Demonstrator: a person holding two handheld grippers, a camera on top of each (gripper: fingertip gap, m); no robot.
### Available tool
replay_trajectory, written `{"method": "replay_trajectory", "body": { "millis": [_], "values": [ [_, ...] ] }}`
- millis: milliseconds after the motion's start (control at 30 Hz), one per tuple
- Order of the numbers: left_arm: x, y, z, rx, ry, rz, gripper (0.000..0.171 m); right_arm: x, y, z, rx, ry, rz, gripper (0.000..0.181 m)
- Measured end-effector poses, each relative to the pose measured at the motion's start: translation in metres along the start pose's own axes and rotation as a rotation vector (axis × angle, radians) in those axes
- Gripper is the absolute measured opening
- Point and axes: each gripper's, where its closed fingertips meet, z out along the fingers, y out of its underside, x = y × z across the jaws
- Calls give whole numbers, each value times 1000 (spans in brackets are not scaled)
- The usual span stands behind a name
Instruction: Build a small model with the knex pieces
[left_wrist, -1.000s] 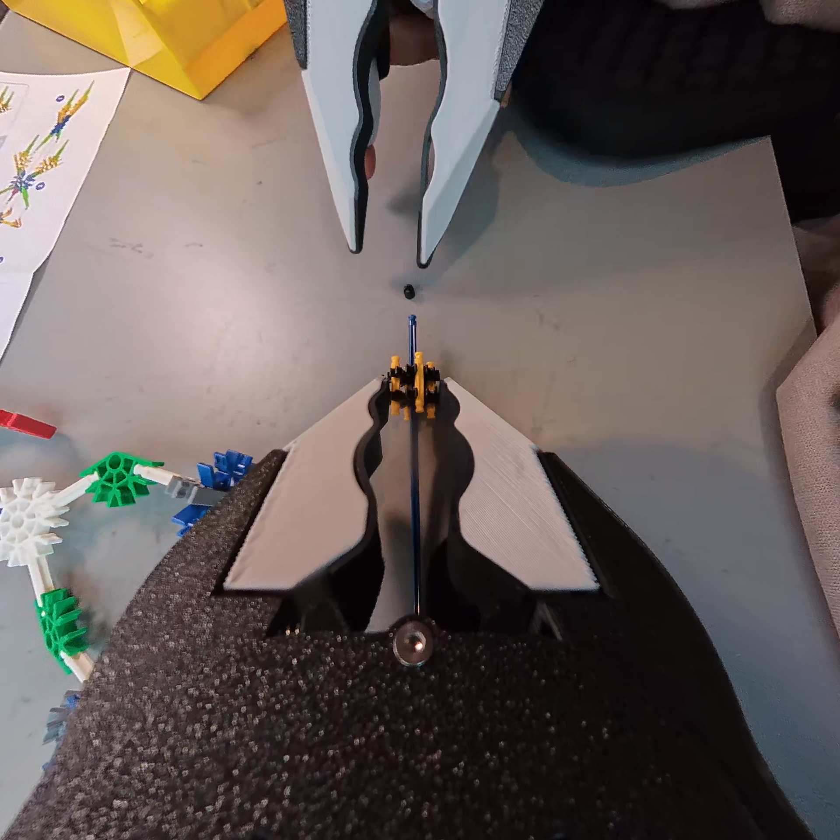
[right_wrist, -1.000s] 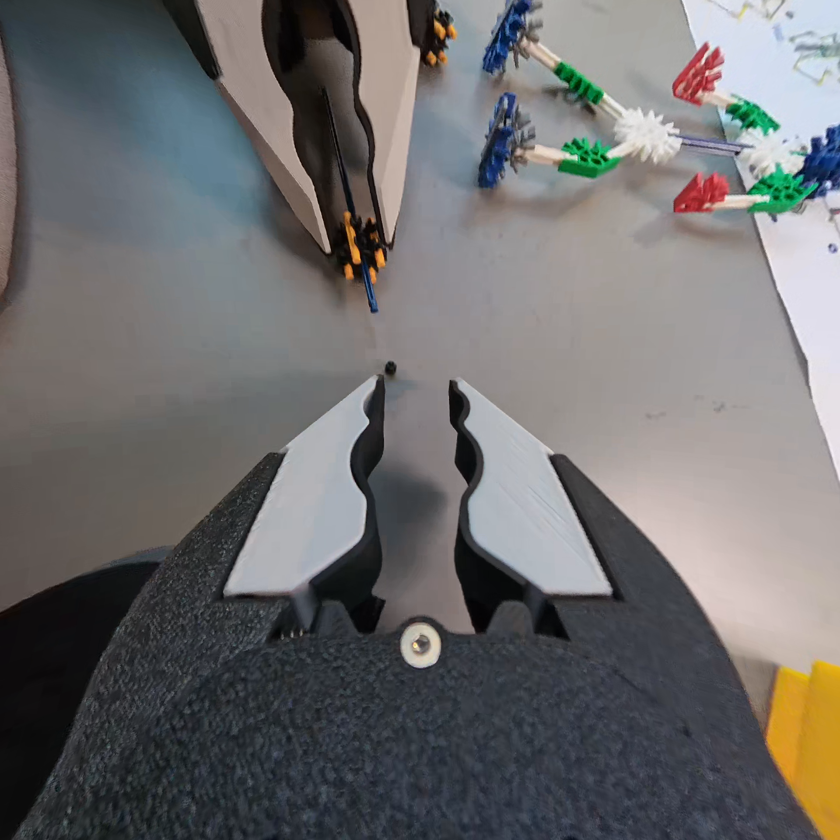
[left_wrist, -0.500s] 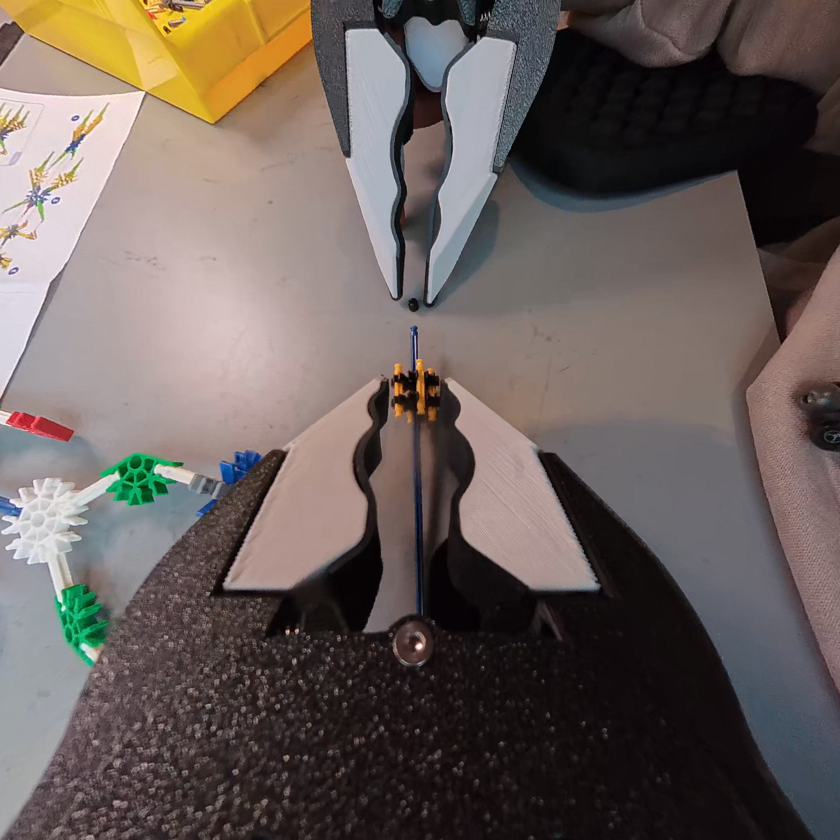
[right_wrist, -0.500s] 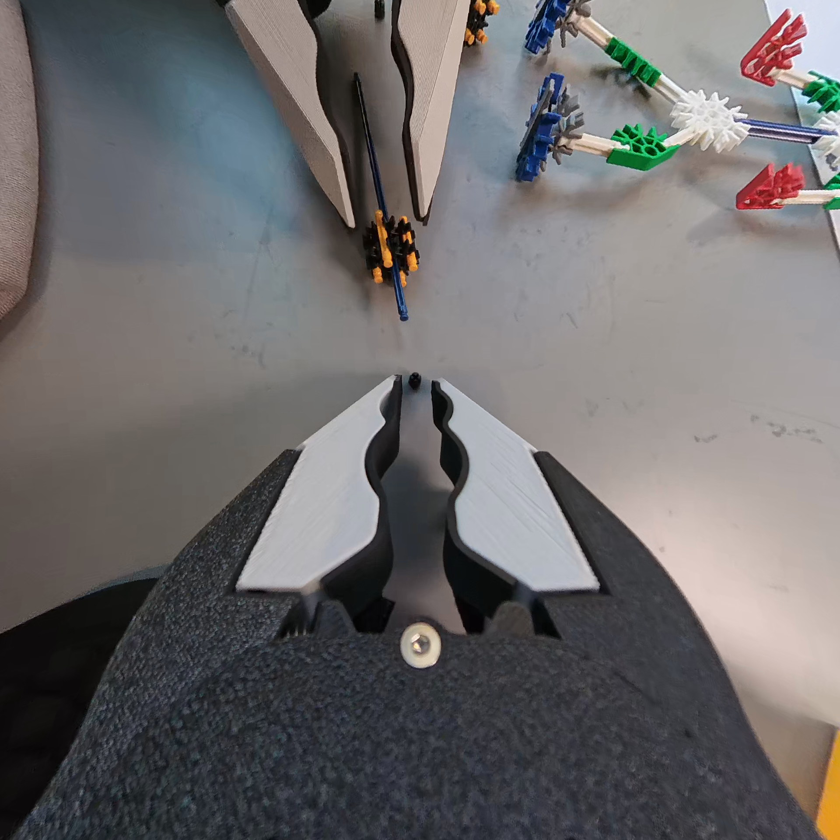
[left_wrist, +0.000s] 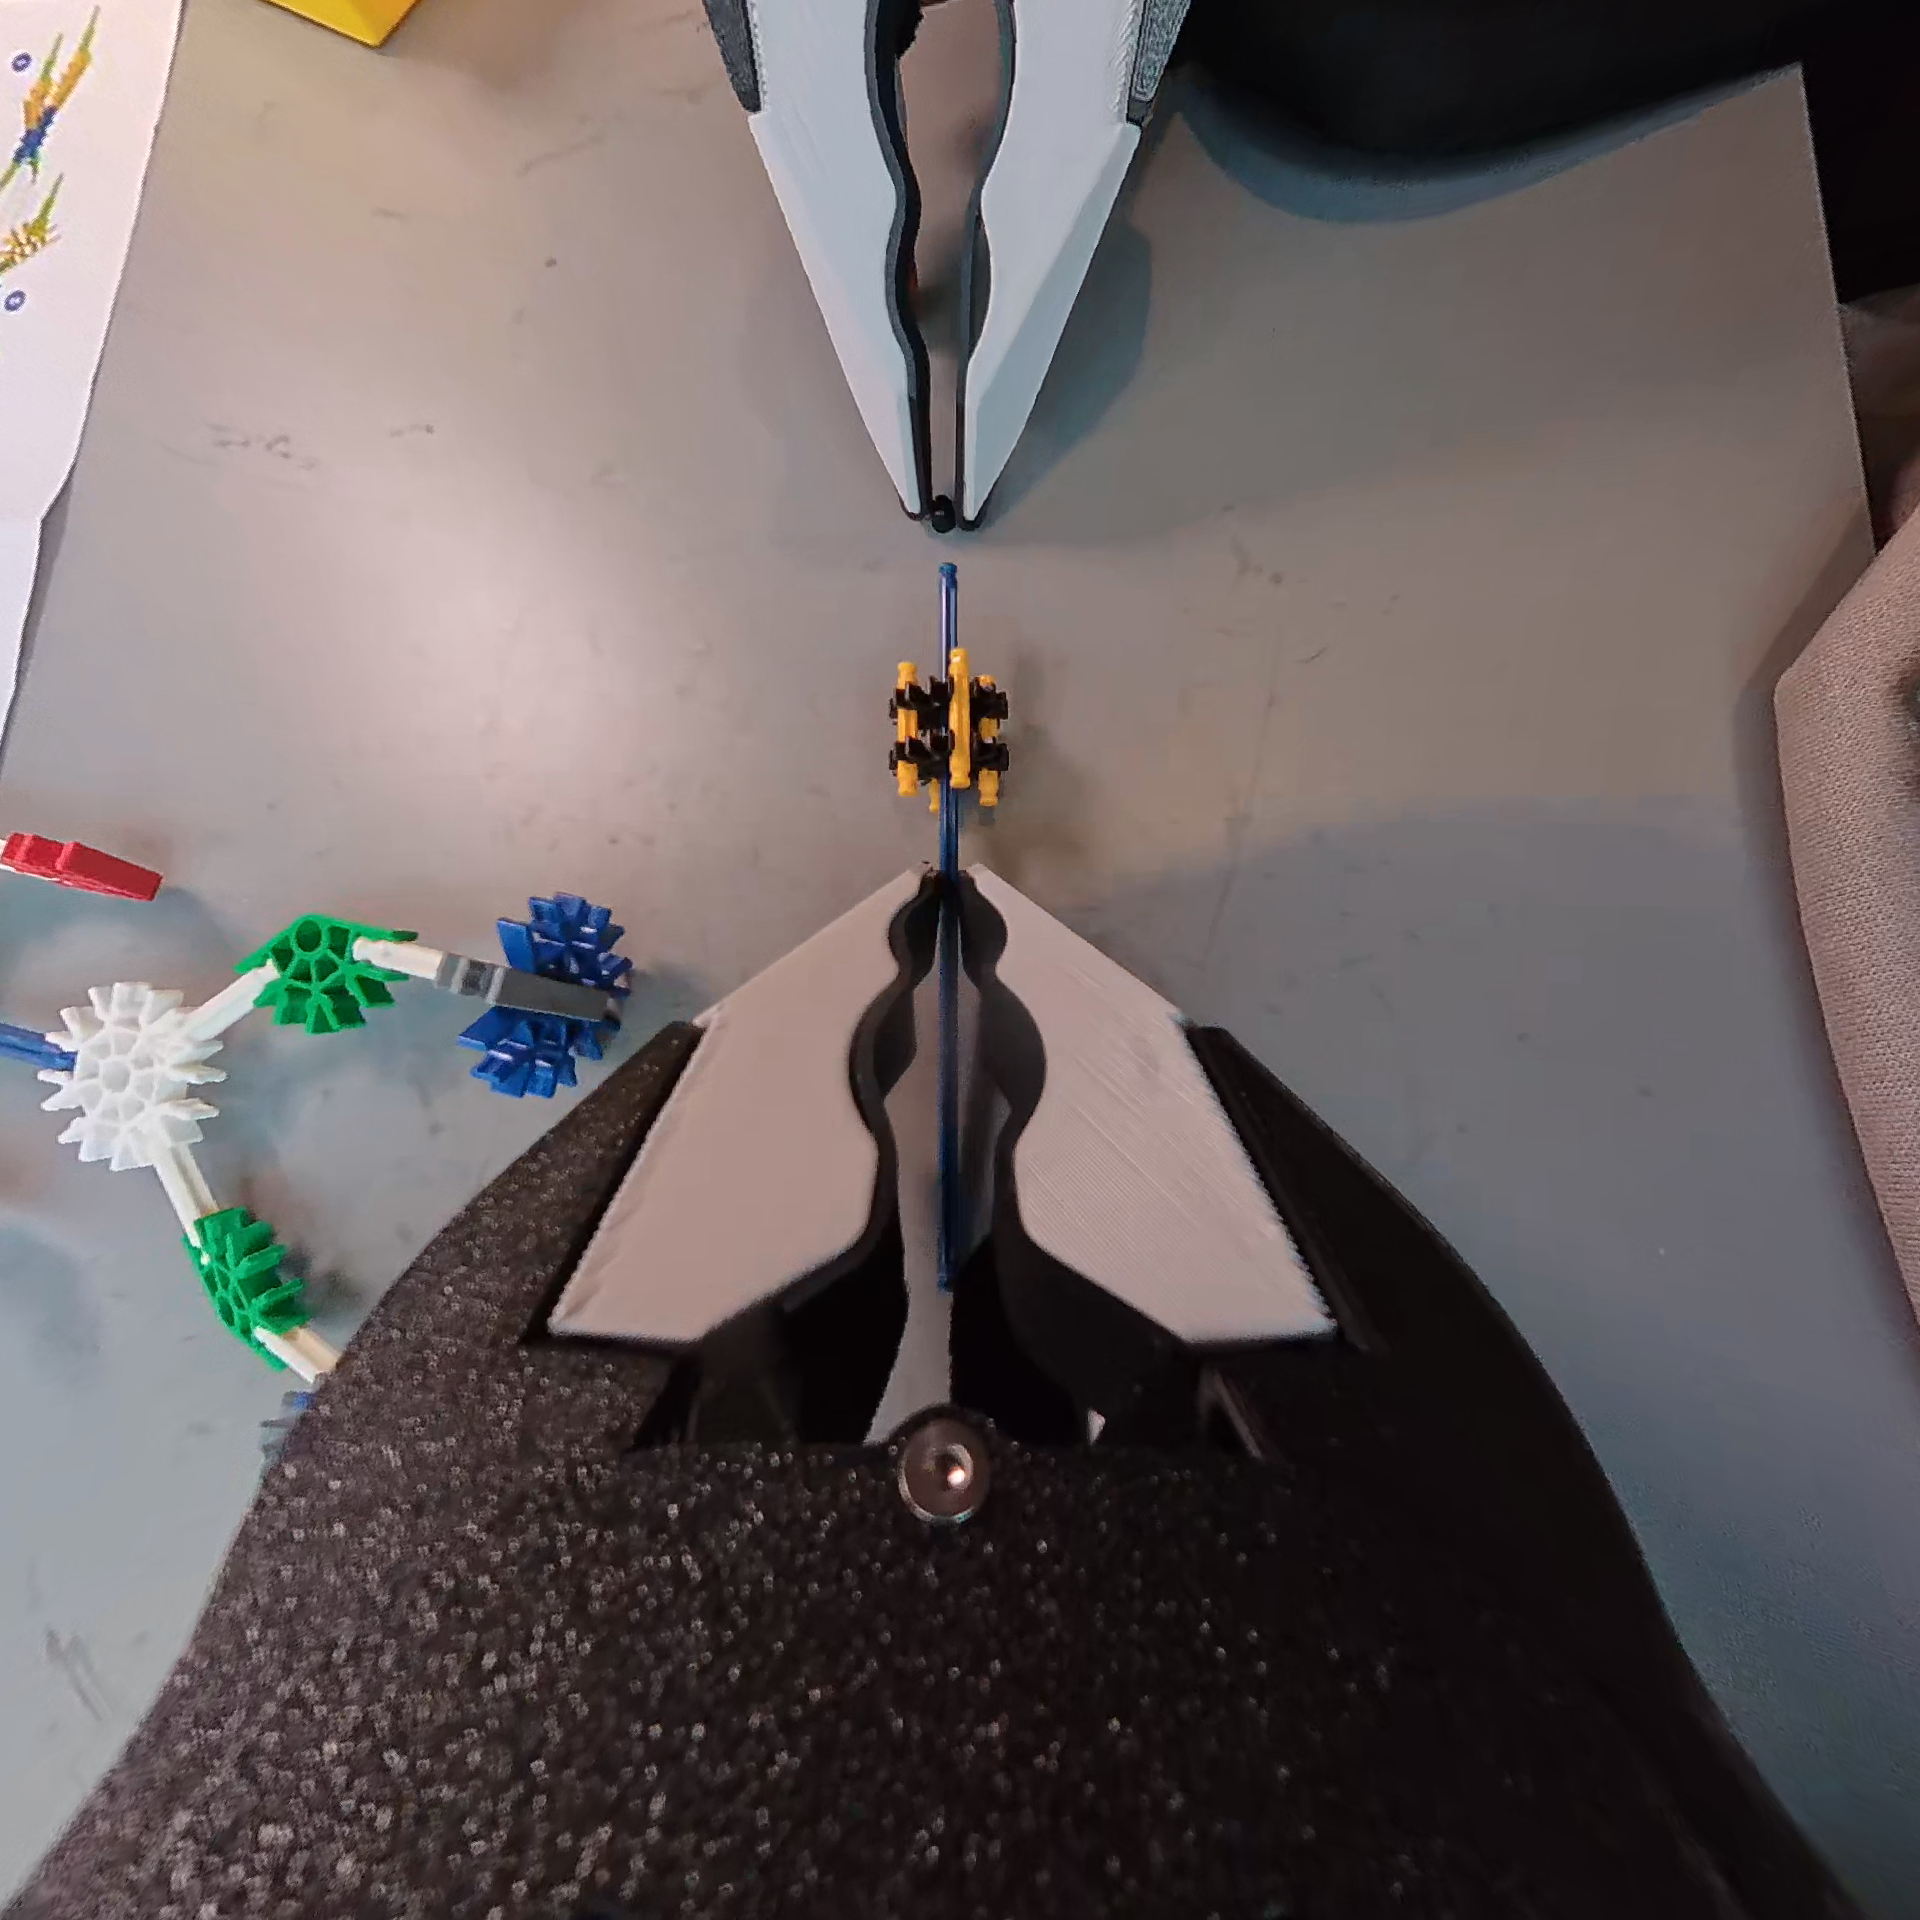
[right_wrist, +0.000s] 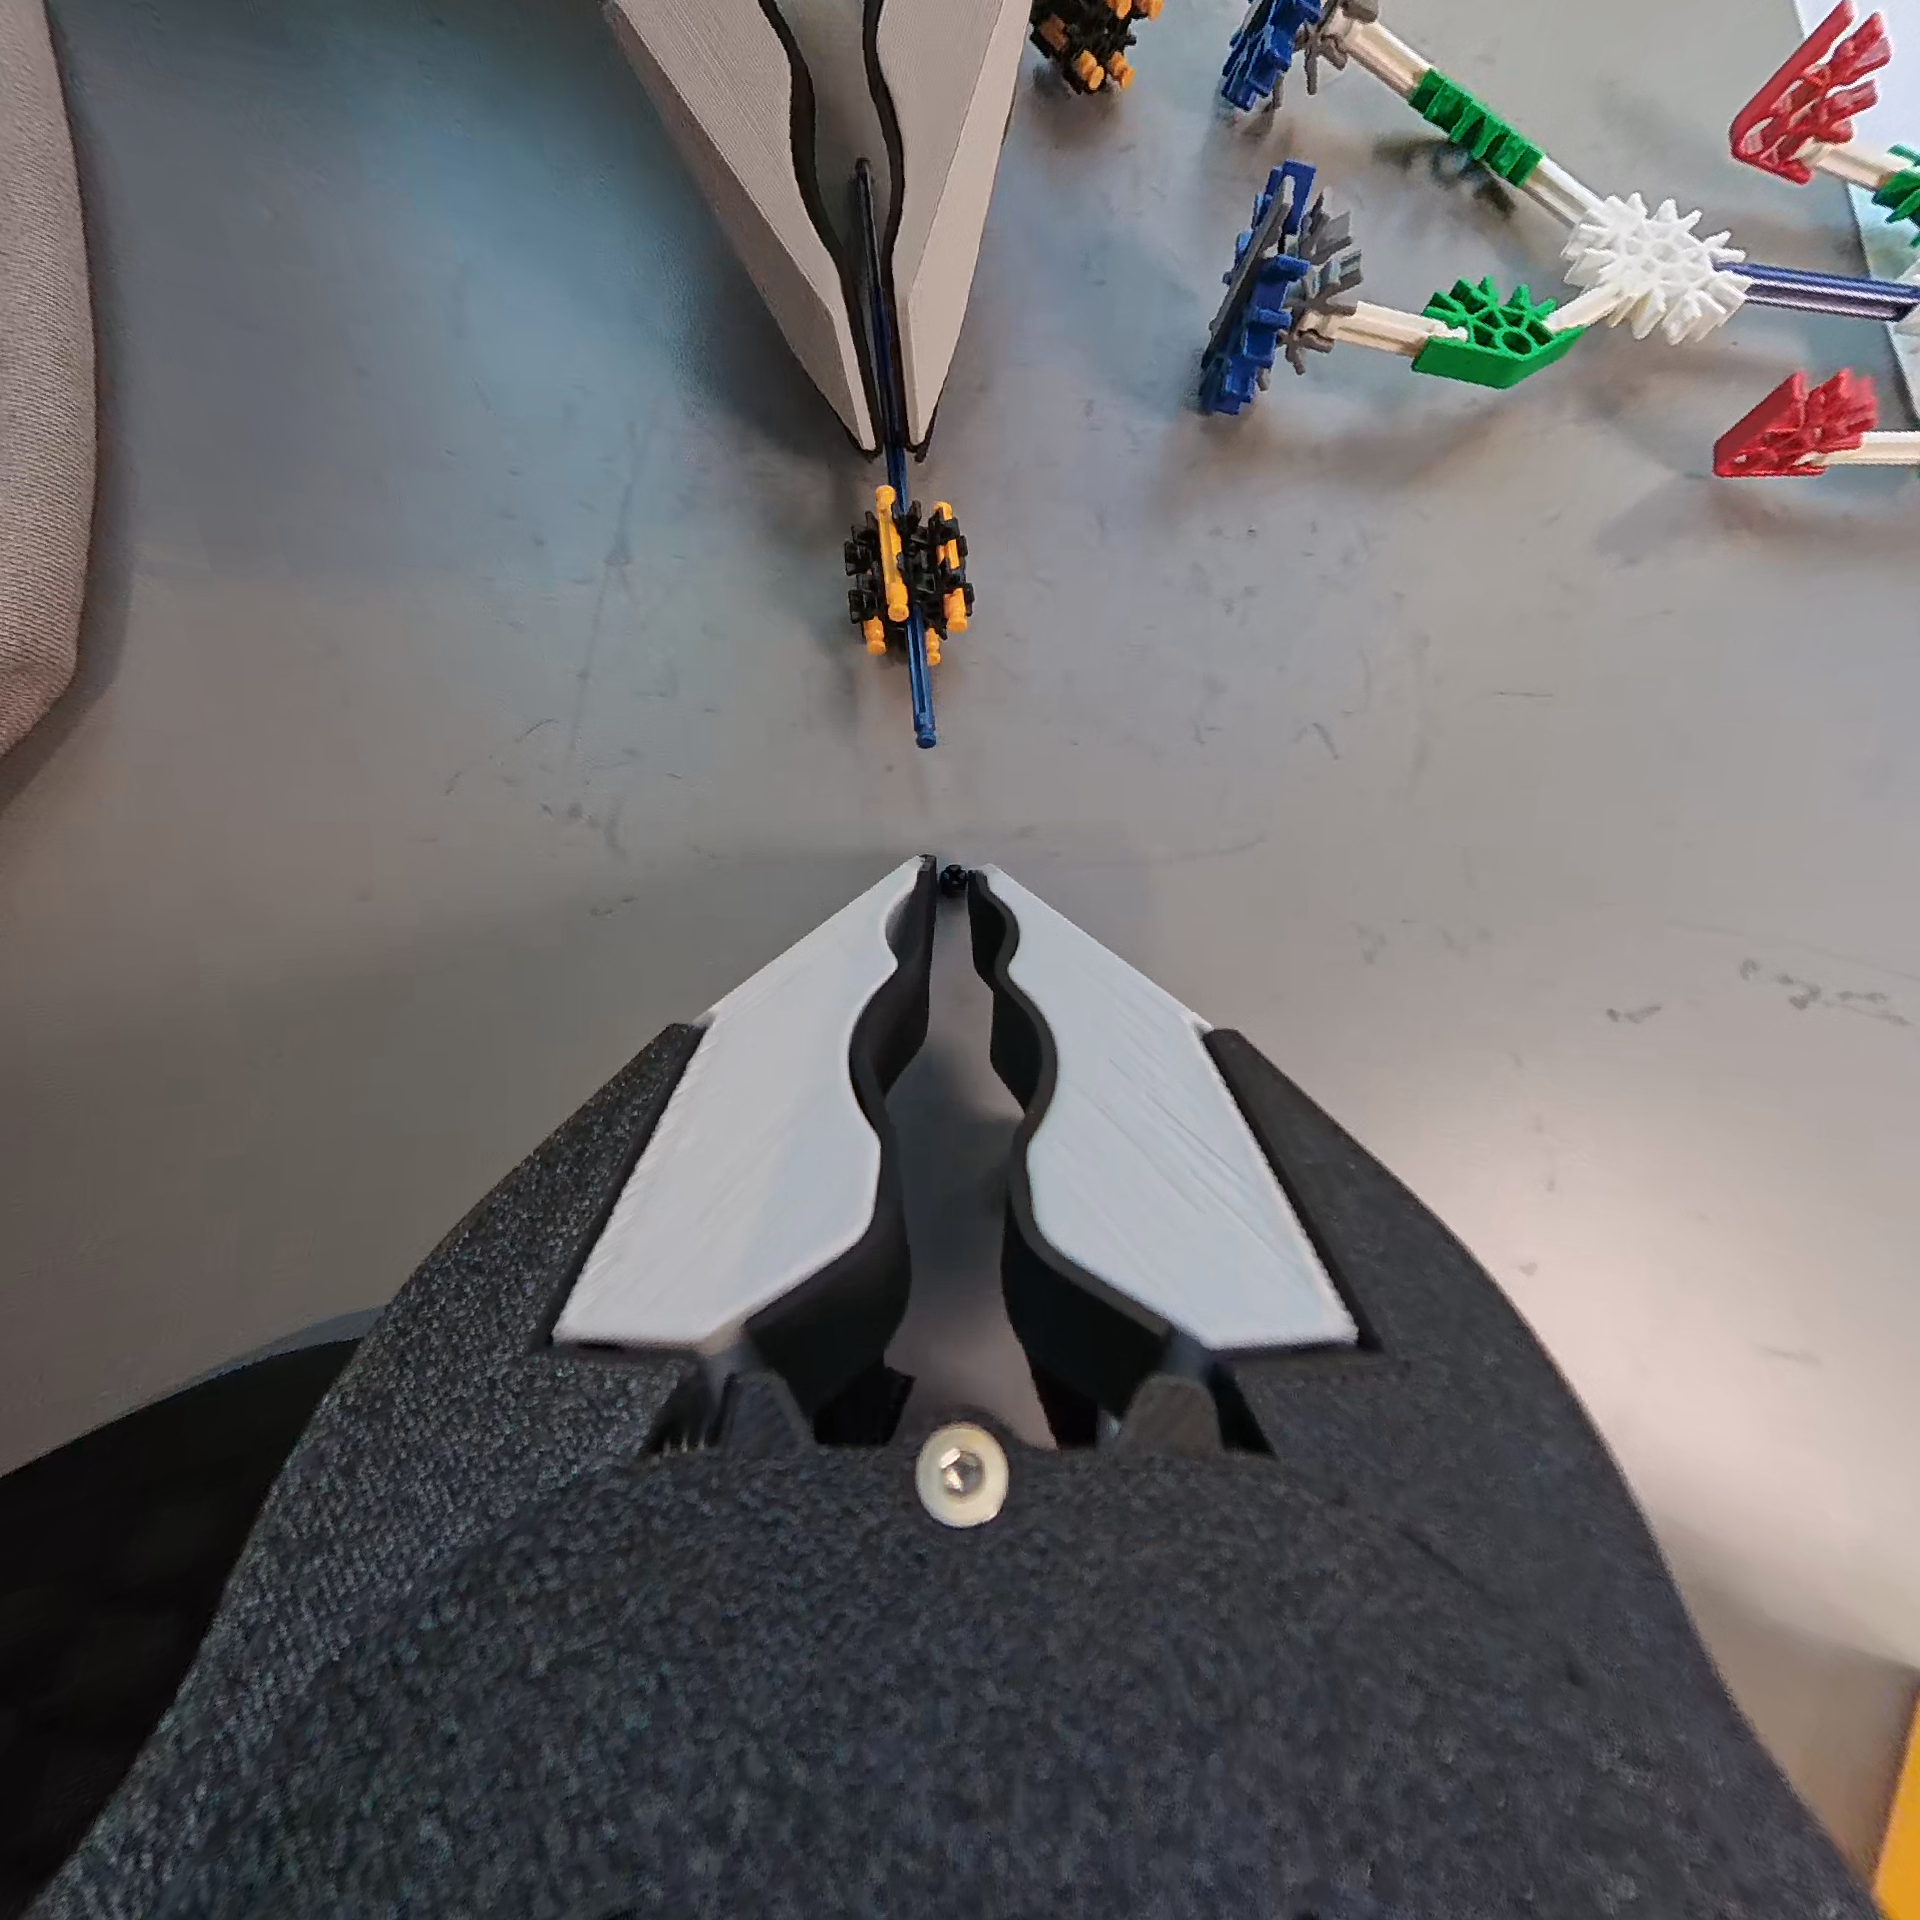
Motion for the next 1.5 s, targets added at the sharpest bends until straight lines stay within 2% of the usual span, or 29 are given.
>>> {"method": "replay_trajectory", "body": {
  "millis": [333, 833, 1200, 1300, 1333, 1433, 1500],
  "values": [
    [-1, 0, 1, 1, -2, -4, 3, -1, 1, 0, -40, -16, -1, 5],
    [1, -1, 1, 11, -18, -6, 4, -2, 2, 1, -360, -132, -146, 5],
    [1, 2, 2, 6, -23, -9, 5, -2, 3, 1, -388, -141, -147, 4],
    [1, 2, 2, 8, -25, -12, 5, -2, 1, -1, -314, -115, -123, 4],
    [2, 2, 2, 9, -25, -13, 5, -5, -6, -3, -222, -119, -88, 4],
    [2, 1, 4, 20, -23, -20, 4, -5, -44, -21, 171, -109, 66, 4],
    [3, 0, 5, 32, -5, -38, 3, -5, -57, -36, 363, -117, 144, 4]
  ]
}}
